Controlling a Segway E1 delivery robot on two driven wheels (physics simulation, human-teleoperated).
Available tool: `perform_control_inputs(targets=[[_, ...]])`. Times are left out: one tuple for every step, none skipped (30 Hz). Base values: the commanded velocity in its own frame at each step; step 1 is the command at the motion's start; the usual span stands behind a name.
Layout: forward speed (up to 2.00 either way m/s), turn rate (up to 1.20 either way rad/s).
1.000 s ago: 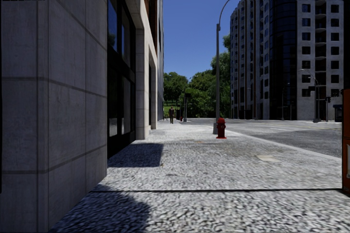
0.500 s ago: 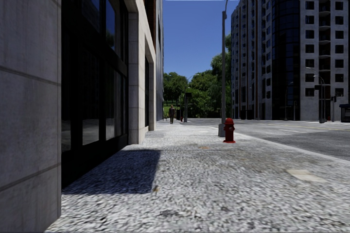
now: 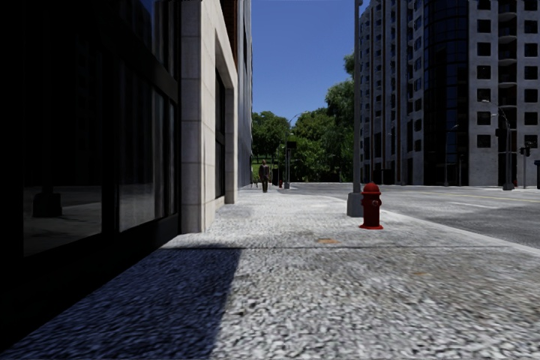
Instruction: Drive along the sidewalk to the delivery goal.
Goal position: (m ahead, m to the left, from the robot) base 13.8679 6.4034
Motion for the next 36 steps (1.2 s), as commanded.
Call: perform_control_inputs(targets=[[2.0, 0.0], [2.0, 0.0], [2.0, 0.0], [2.0, 0.0], [2.0, 0.0], [2.0, 0.0], [2.0, 0.0], [2.0, 0.0], [2.0, 0.0], [2.0, 0.0], [2.0, 0.0], [2.0, 0.0], [2.0, 0.0], [2.0, 0.0], [2.0, 0.0], [2.0, 0.0], [2.0, 0.0], [2.0, 0.0], [2.0, 0.0], [2.0, 0.0], [2.0, 0.0], [2.0, 0.0], [2.0, 0.0], [2.0, 0.0], [2.0, 0.0], [2.0, 0.0], [2.0, 0.0], [2.0, 0.0], [2.0, 0.0], [2.0, 0.0], [2.0, 0.0], [2.0, 0.0], [2.0, 0.0], [2.0, 0.0], [2.0, 0.0], [2.0, 0.0]])
